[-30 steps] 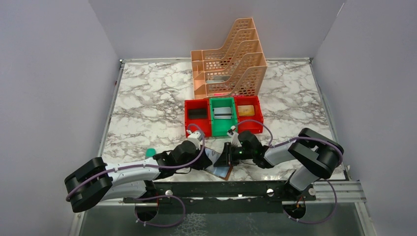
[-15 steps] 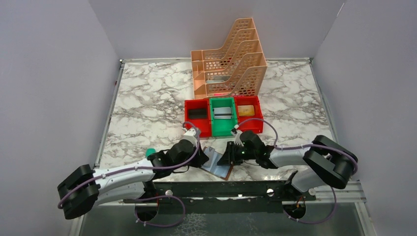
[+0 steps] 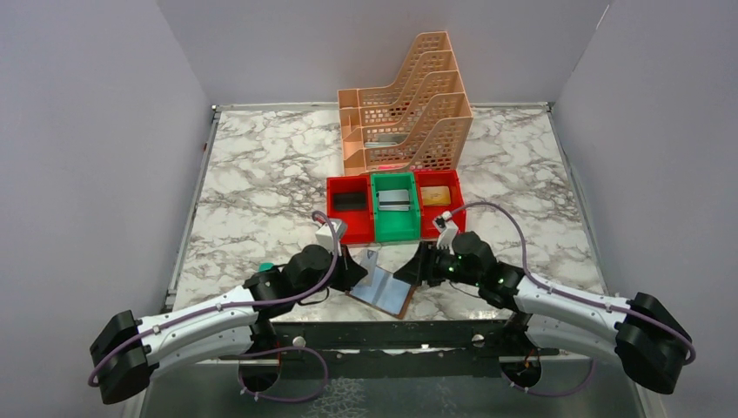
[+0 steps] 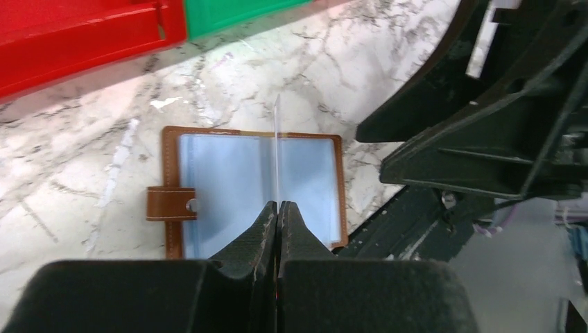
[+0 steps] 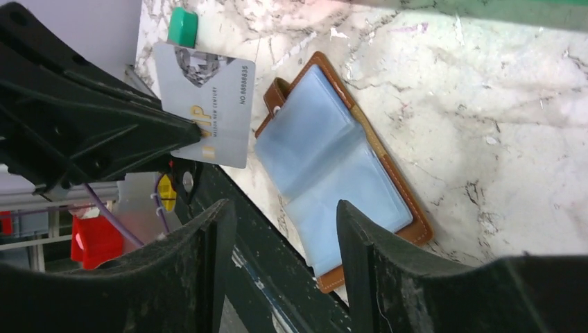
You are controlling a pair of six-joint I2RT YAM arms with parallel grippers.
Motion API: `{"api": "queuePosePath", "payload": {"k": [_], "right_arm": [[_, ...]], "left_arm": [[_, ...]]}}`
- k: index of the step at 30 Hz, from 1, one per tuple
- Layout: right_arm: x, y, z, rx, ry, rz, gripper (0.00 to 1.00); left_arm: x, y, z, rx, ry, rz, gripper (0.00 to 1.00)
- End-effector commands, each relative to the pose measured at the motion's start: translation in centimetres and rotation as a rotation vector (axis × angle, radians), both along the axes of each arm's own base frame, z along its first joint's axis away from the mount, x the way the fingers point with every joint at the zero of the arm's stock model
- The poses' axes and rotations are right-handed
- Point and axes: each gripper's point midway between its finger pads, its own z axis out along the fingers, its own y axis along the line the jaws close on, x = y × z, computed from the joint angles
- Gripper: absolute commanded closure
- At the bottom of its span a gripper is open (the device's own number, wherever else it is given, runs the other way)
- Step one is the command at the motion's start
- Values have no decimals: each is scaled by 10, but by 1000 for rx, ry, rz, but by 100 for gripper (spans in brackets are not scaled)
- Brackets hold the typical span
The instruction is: Take the credit cards out of the card holder
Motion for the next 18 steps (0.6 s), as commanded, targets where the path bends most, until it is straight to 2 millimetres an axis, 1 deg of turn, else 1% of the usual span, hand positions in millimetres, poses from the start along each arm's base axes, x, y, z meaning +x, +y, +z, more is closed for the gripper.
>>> {"api": "queuePosePath", "payload": {"k": [1,2,3,5,6,8,10,12,14,18], "right_arm": [[-10,-6,-6,78,11,-22,38],[-10,-9,-9,90,14,-43,38],[-8,-12,-12,104,10,-65,36],[-13,-13,-11,189,-41,-51,29],[-16,-15,-9,236,-52,-54,28],[-18,-17,-2,302,-68,-63,27],[-18,-17,5,318,-91,-57,27],[-19,-12,17,322,-136,-18,27],[-20,-8,26,329,-166,17,29],[-20,-5,40,410,-170,10,30]], "left_arm": [[-11,-26,22,-150,5,-115,100],[-11,-29,23,-164,21,-128,100],[-12,-31,24,-177,32,-146,100],[-14,-34,26,-208,43,-171,100],[-15,-36,30,-244,42,-188,100],[-18,-38,36,-328,47,-217,100],[-17,-36,37,-378,69,-221,100],[-18,-35,37,-382,77,-237,100],[-23,-39,42,-404,75,-280,100],[-29,-46,51,-435,90,-332,100]]}}
